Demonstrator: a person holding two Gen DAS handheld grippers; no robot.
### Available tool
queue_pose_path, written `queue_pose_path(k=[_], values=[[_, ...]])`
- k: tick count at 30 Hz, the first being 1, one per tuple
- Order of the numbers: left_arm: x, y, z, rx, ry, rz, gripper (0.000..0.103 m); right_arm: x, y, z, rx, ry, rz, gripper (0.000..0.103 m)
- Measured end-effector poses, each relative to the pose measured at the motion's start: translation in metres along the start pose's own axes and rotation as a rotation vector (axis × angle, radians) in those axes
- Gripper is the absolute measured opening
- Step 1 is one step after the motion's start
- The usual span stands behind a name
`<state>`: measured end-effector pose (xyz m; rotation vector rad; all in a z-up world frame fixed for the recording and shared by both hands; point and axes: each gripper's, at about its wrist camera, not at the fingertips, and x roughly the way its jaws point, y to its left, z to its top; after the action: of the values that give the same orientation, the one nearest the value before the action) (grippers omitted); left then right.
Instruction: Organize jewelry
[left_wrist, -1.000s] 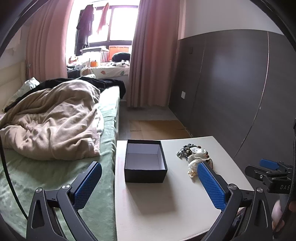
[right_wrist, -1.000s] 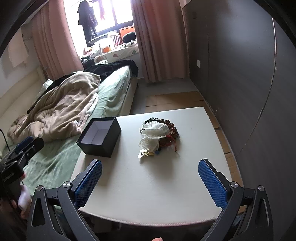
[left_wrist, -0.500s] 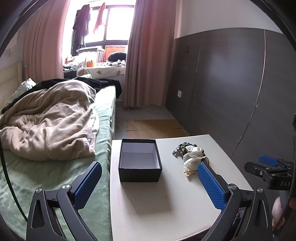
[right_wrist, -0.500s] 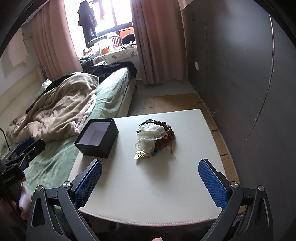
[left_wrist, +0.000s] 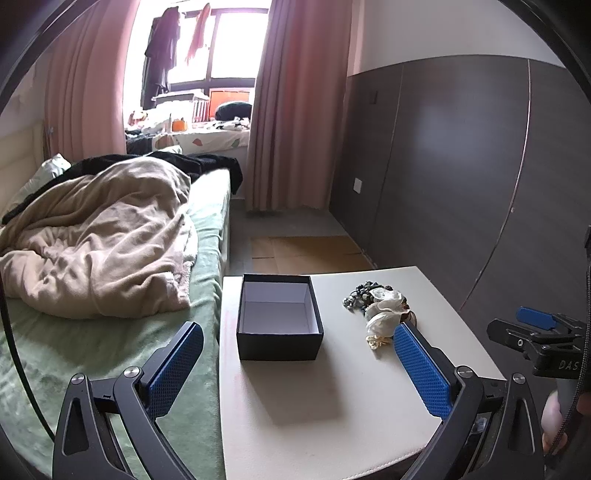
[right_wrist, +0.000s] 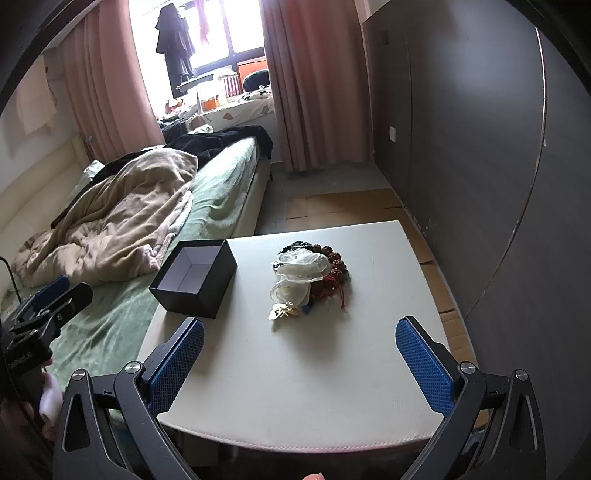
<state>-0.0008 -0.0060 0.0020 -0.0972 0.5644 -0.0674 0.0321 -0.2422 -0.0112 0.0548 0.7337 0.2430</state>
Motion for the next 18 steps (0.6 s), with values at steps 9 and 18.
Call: queue_pose_path(k=[9, 18], values=[[0.0003, -0.0021, 0.0004, 0.003, -0.001, 0.000, 0.103, 0.0000, 0.0011, 0.0010, 0.000, -0.002, -0.002, 0.103], [0.0009, -0.0032, 0.0007, 0.004, -0.004, -0.001, 0.103, 0.0000, 0.0000, 0.0010, 0.001, -0.005, -0.002, 0.103]])
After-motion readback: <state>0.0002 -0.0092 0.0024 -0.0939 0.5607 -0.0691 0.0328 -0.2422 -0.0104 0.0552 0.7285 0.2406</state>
